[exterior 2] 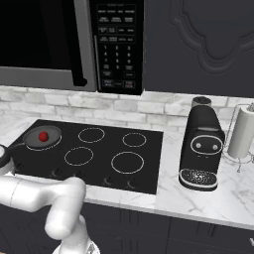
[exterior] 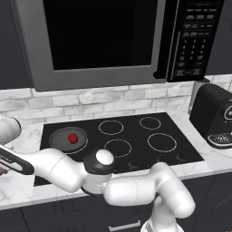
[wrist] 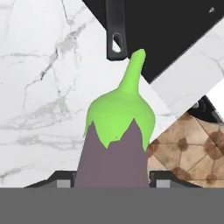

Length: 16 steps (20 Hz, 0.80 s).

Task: Put the eggplant and tomato in the pan. Then turn on the front left burner and set the heat to medium.

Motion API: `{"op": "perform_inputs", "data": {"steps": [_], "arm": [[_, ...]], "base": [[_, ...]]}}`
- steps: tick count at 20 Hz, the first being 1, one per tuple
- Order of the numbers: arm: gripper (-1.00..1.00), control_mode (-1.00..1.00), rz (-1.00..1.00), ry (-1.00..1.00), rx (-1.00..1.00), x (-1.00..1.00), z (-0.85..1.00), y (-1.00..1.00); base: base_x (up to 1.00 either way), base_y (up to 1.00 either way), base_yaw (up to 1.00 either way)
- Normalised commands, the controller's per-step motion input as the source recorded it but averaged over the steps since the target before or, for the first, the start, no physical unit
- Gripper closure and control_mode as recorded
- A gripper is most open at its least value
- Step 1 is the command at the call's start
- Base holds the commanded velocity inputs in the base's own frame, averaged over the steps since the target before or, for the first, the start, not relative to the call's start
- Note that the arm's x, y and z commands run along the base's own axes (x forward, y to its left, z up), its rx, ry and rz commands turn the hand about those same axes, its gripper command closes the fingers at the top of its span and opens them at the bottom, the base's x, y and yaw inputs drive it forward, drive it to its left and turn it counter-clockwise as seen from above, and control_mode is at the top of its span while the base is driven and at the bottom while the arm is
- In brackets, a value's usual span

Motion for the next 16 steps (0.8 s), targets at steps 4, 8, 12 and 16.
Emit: {"op": "perform_inputs", "data": {"steps": [4, 8, 12, 16], "arm": [[1.00, -1.00, 0.00, -0.12, 0.00, -0.96, 0.20, -0.94], [1.00, -1.00, 0.00, -0.16, 0.01, -1.00, 0.09, -1.00], [1.00, -1.00, 0.00, -0.17, 0.03, -1.00, 0.15, -1.00], [1.00, -1.00, 0.00, -0.18, 0.03, -0.67, 0.25, -1.00]], "base": [[0.00, 0.00, 0.00], [0.00, 0.00, 0.00], [0.00, 0.00, 0.00], [0.00, 0.00, 0.00]]}}
